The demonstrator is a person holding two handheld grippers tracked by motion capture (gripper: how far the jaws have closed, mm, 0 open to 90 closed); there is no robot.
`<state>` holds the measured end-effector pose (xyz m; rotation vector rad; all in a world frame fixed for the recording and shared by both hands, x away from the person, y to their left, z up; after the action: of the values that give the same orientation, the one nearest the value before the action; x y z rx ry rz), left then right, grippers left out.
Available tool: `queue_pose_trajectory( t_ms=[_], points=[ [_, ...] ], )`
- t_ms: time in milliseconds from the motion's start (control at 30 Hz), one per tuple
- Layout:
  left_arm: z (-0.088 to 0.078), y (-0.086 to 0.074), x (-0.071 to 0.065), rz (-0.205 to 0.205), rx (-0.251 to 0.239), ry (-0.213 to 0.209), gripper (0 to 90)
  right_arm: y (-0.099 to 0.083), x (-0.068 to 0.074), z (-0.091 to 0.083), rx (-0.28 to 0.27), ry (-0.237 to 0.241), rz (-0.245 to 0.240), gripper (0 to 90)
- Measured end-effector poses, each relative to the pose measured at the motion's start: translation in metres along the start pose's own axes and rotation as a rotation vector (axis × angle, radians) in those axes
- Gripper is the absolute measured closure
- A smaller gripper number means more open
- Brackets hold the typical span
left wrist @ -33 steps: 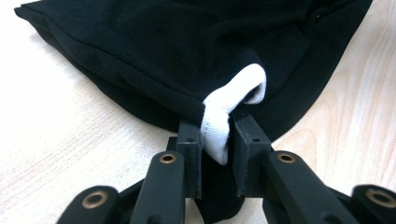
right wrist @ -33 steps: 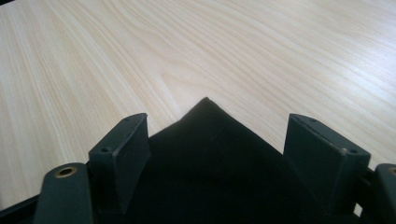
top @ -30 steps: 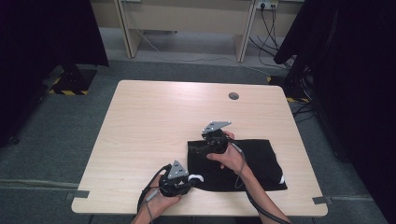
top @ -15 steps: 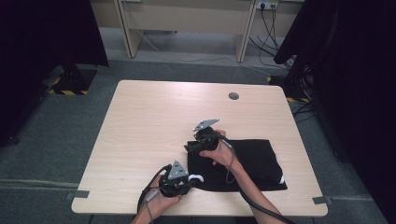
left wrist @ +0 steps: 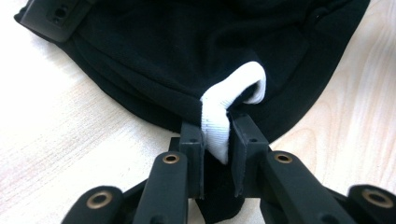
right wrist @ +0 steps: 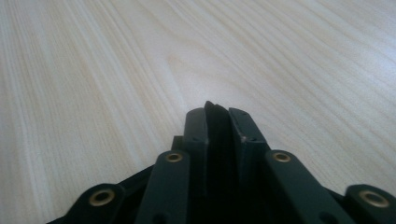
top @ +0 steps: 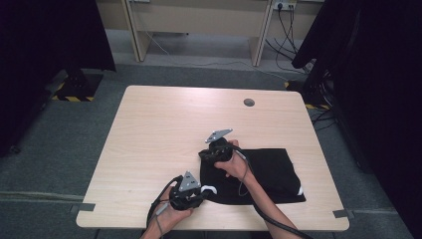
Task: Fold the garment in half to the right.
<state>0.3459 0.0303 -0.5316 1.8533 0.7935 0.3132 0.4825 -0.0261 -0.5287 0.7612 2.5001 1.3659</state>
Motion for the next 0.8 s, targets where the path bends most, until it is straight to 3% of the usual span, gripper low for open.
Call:
queue_pose_trajectory(
  t_ms=[267,567,800],
  points=[
    [-0.004,0.005,0.001,0.014,-0.014,0.002,78.8,0.006,0.0,-0.005,-0.038,0.003,0.013,83.4],
    [-0.028,0.036,-0.001,0.04,-0.081,0.0,79.2,0.038,0.002,-0.031,-0.157,0.019,0.026,83.7],
    [-0.033,0.061,-0.003,0.078,-0.115,-0.002,79.4,0.047,-0.003,-0.045,-0.203,0.016,0.037,83.9]
  ],
)
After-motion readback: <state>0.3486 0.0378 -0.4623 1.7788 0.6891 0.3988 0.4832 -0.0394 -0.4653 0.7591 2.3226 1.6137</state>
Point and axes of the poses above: each handheld gripper's, and its own axes: z roughly forward along the jaws, y roughly out of its top, x roughly to its left, the point moved 8 cm from there along z, roughly forward along the jaws, and after that the axes turned 13 degrees about -x, right-handed, at the moved point
